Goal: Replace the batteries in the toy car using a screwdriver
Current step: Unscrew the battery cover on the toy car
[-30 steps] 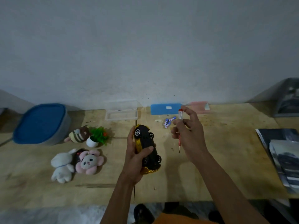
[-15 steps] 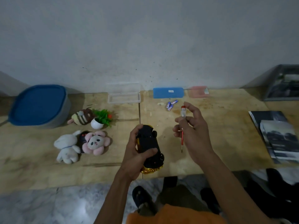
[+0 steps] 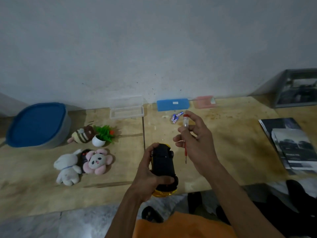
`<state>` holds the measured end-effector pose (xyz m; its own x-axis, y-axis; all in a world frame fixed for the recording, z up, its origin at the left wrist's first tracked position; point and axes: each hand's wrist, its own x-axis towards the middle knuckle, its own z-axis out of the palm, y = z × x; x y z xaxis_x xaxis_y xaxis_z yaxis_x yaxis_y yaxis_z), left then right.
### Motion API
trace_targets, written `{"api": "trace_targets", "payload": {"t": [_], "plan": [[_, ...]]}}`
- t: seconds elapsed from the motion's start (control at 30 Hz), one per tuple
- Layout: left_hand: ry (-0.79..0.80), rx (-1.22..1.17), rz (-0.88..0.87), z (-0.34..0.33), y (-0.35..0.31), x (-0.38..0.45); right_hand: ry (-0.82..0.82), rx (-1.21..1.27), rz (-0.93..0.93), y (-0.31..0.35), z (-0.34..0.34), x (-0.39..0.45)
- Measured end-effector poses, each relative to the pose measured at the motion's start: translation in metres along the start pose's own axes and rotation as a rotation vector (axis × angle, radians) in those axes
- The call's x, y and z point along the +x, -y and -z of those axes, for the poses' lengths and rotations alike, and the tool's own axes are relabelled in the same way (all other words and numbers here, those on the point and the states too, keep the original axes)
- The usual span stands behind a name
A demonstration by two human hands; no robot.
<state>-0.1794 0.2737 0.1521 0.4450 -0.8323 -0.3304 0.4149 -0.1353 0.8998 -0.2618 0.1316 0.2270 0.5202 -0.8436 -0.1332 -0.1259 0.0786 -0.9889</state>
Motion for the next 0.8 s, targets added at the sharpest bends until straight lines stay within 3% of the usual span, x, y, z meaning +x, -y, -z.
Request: {"api": "trace_targets", "payload": {"t": [0.47, 0.8], "plan": [[0.063, 0.015, -0.087, -0.082, -0.046, 0.053, -0.026, 0.076, 0.195, 0.049, 0.082, 0.045], [0.085, 0.042, -0.224, -0.104, -0.067, 0.066, -0.016, 0.037, 0.465, 0.061, 0.105, 0.054]]}}
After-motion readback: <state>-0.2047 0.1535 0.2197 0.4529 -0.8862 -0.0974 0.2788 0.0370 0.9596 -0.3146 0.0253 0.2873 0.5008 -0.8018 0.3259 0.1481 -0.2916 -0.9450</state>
